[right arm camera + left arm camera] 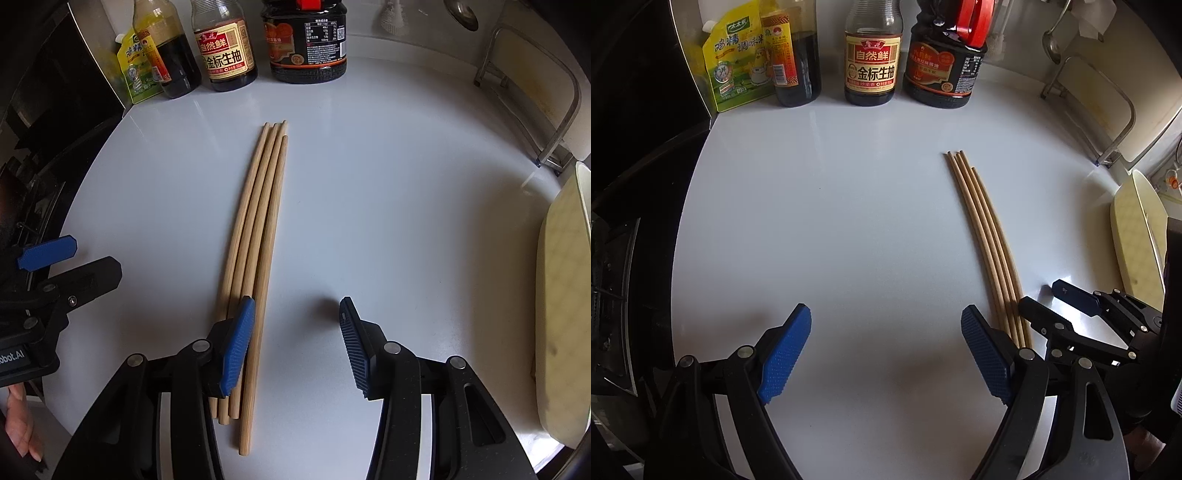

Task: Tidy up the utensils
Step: 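Close the left gripper on another chopstick while the right gripper grasps one too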

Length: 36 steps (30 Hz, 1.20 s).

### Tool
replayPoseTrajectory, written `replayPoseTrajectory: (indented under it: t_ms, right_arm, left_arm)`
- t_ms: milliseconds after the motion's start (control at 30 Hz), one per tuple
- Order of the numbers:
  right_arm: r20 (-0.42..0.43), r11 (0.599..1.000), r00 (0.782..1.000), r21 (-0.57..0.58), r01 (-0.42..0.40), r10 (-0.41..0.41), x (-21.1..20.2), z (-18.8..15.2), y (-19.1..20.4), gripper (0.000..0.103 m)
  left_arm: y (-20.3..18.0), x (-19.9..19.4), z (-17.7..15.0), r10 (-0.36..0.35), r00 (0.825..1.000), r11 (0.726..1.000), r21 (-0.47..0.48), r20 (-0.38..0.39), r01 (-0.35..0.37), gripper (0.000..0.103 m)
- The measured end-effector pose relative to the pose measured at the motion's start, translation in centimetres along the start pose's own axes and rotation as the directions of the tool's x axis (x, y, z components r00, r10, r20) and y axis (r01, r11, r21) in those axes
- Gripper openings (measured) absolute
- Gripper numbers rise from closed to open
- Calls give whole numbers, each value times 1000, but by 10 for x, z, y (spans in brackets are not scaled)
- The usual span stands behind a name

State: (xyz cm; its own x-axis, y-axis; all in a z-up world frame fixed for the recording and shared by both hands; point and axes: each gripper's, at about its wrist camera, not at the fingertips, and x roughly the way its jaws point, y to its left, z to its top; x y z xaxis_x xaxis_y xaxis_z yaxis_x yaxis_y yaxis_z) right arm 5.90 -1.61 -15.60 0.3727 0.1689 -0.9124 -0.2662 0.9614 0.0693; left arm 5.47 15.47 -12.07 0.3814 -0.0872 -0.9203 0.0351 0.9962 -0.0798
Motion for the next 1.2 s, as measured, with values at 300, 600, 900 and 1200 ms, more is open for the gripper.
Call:
replayPoseTrajectory:
  t_ms: [300,600,900,1200]
  right_arm:
    - [15,997,998,-52,56,-56,0,-5,-5,46]
    - [28,997,998,-48,62,-60,-2,-9,-28,46]
    - [35,997,998,-52,63,-61,-5,-12,-51,46]
    - [38,997,998,-53,55,-54,-6,-13,-55,46]
  left_arm:
    - [-16,8,8,1,1000,1000,24,12,-2,82]
    - [-38,28,12,-11,1000,999,45,-14,12,82]
    - [-51,39,11,-6,1000,998,55,-29,8,82]
    - [-54,45,9,25,999,998,64,-30,-23,82]
